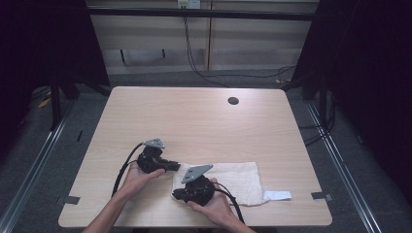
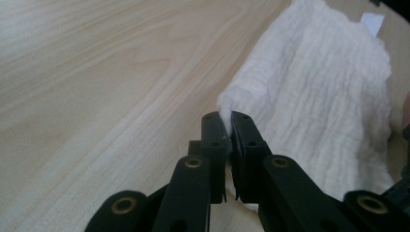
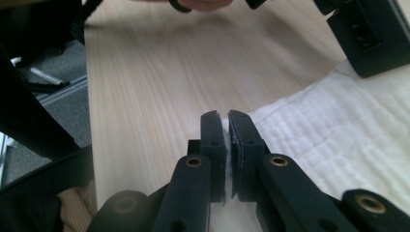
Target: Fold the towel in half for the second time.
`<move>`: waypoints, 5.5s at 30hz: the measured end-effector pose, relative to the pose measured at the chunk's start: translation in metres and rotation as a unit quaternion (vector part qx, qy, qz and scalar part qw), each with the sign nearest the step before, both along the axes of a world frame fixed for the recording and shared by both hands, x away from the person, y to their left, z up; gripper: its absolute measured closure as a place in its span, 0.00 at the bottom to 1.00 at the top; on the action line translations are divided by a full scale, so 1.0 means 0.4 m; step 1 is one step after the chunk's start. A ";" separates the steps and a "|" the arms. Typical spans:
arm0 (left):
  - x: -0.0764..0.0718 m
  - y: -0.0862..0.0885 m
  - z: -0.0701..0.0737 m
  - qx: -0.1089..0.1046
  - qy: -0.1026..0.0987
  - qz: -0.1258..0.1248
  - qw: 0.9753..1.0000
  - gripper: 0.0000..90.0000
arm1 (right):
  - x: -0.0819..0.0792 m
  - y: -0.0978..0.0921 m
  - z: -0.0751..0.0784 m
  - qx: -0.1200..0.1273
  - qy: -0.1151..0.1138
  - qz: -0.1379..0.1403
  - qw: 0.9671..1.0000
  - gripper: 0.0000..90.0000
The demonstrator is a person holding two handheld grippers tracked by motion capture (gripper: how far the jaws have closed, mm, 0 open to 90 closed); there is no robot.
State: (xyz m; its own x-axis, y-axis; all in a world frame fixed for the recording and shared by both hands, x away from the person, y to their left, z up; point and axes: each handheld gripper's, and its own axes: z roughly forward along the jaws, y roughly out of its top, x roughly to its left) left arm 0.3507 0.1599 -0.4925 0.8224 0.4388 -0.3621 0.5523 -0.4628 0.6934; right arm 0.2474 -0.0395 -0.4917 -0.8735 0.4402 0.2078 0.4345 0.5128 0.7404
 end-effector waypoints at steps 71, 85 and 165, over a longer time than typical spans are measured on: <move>0.020 0.143 0.201 0.009 -0.027 0.068 0.997 0.94 | 0.034 0.058 0.204 0.144 -0.027 -0.020 0.989 0.95; 0.027 0.056 0.173 0.011 -0.026 0.044 0.999 0.93 | 0.015 0.011 0.178 0.144 -0.039 -0.043 0.988 0.95; 0.035 -0.391 0.051 0.014 0.022 -0.050 0.998 0.75 | -0.089 -0.356 0.028 0.002 -0.007 -0.167 0.986 0.71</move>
